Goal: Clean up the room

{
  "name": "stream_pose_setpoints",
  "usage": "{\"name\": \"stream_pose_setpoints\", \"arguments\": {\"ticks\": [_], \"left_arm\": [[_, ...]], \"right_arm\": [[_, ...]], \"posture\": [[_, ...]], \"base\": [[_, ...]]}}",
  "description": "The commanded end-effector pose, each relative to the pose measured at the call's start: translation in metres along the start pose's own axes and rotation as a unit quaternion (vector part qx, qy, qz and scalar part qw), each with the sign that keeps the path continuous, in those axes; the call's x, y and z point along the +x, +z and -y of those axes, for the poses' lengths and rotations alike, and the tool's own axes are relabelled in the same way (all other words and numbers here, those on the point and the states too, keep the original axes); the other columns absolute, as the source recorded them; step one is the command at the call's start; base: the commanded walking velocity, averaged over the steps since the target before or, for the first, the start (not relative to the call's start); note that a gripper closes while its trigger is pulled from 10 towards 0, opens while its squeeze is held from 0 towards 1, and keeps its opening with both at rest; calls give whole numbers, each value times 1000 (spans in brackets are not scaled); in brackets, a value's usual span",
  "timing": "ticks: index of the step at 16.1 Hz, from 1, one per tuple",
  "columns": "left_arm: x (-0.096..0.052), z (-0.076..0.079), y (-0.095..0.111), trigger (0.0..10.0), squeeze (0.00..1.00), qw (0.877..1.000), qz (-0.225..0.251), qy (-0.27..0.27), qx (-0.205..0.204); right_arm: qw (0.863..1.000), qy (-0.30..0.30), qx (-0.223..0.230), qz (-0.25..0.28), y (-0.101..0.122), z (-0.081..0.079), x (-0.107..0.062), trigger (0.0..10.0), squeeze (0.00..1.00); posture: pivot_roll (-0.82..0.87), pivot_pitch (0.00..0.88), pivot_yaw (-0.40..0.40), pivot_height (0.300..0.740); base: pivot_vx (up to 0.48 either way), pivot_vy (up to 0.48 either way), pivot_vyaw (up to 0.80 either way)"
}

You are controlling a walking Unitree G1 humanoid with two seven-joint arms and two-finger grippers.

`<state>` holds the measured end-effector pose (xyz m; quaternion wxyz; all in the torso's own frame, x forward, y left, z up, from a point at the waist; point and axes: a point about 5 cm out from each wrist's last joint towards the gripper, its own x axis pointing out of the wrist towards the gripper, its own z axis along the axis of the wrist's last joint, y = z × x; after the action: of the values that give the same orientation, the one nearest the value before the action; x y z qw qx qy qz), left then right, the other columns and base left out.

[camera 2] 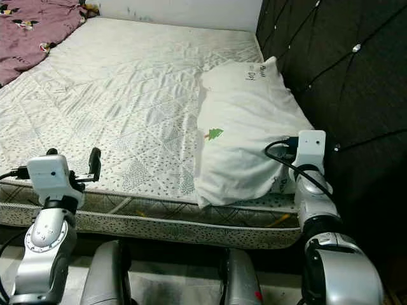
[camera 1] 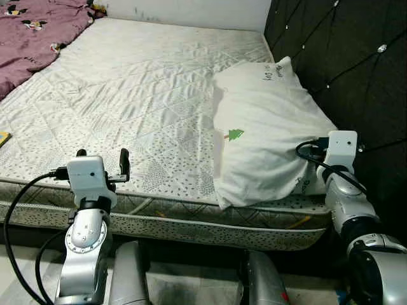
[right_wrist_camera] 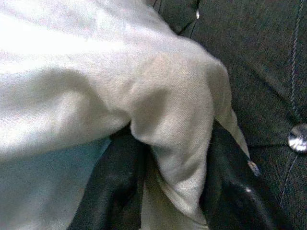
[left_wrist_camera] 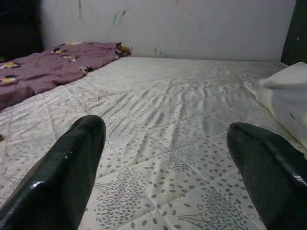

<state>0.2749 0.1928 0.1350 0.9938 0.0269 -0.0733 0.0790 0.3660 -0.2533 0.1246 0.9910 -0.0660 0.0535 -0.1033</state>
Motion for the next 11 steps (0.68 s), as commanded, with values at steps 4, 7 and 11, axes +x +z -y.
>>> {"name": "stream_pose_setpoints", "arguments": {"ticks": [4, 7, 11], "left_arm": [[10, 0, 4, 10000, 0, 1000, 20, 10, -6], [16, -2, 6, 10000, 0, 999, 27, 18, -7], [20, -5, 8, 10000, 0, 999, 37, 20, -4]], "right_arm": [[988, -15, -24, 149, 58, -9, 4, 10000, 1000], [990, -12, -1, 143, 44, -22, -4, 10000, 1000], [995, 7, 20, 94, -2, -35, -30, 10000, 1000]], "posture": [[47, 0, -91, 531], [36, 0, -90, 531], [39, 0, -90, 531]], "base": [[0, 0, 0], [0, 0, 0], [0, 0, 0]]}}
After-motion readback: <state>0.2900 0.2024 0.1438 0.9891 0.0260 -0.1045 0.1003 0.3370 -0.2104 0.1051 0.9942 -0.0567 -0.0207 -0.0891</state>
